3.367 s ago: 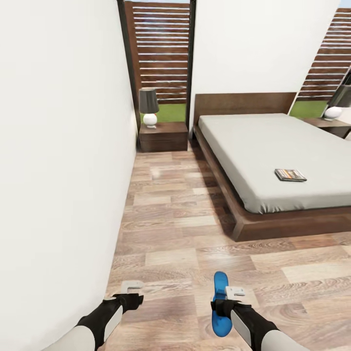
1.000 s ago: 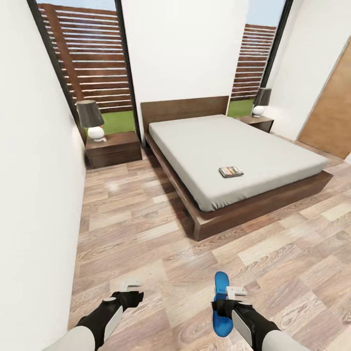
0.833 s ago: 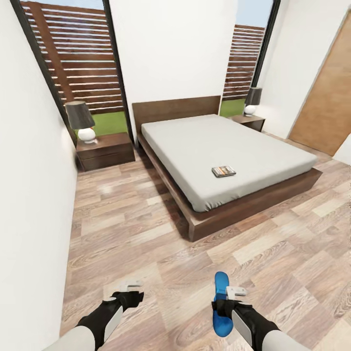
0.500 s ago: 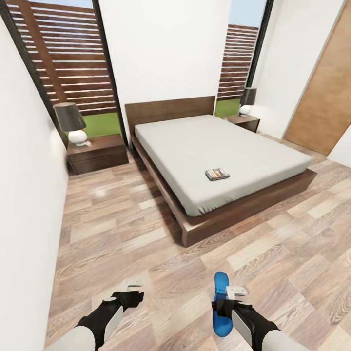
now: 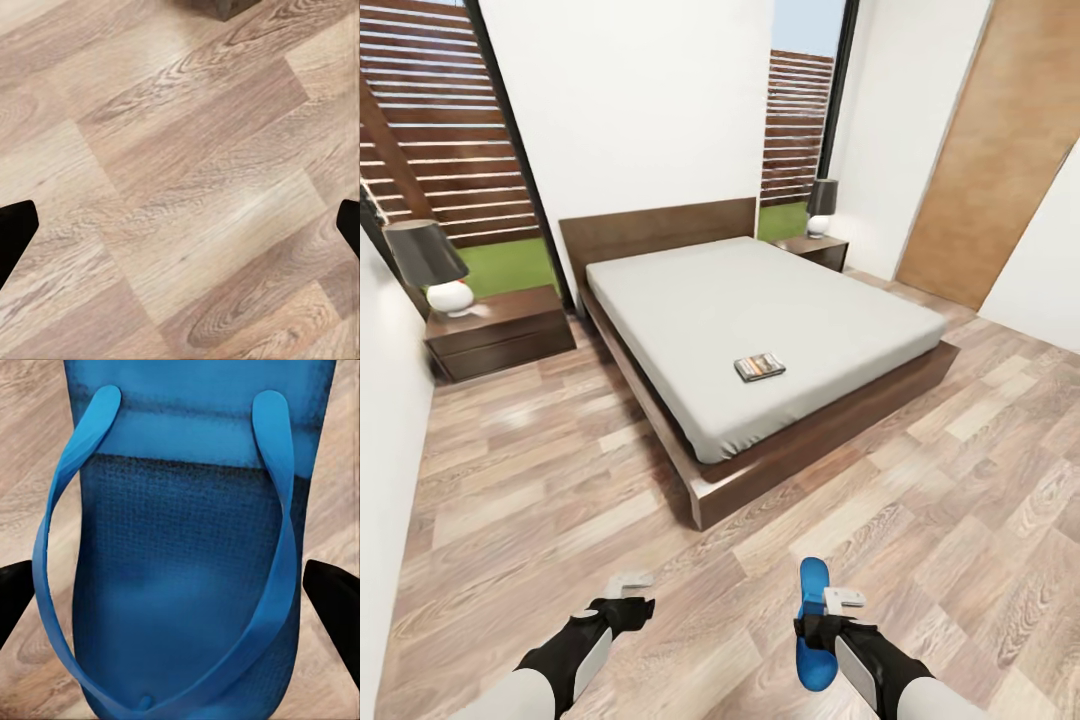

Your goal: In the bedroom, move the book from the bed onto either nightstand, and place the two sandals side by side next to the bed.

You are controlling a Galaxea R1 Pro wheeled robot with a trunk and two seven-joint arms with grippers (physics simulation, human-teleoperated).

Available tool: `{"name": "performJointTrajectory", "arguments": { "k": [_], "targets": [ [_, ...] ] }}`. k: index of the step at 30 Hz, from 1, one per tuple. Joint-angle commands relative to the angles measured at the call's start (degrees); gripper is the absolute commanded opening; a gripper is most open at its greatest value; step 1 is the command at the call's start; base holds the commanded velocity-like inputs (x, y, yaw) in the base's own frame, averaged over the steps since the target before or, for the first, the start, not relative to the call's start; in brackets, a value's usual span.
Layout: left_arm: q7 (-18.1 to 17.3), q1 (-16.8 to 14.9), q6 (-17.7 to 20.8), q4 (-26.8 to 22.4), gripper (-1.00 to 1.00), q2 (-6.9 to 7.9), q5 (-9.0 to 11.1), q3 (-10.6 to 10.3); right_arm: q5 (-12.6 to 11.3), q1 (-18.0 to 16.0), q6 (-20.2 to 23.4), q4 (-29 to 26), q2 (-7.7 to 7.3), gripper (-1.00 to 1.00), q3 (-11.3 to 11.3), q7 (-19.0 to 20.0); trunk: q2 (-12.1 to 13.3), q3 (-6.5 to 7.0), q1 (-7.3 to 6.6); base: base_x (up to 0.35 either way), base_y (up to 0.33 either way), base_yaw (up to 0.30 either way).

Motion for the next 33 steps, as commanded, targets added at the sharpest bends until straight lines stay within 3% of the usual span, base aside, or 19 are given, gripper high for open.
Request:
{"name": "performJointTrajectory", "arguments": {
  "k": [1, 33],
  "targets": [
    [0.0, 0.0, 0.4, -0.1, 1.00, 0.02, 0.2, -0.1, -0.5, 0.0, 0.3, -0.1, -0.03, -1.00, 0.5, -0.3, 0.0, -0.04, 0.03, 0.283, -0.167, -0.291],
    [-0.1, 0.0, -0.3, -0.1, 1.00, -0.03, 0.2, -0.1, -0.5, 0.0, 0.3, -0.1, -0.01, -1.00, 0.5, -0.2, 0.0, 0.07, 0.03, 0.292, -0.150, -0.296]
  ]
}}
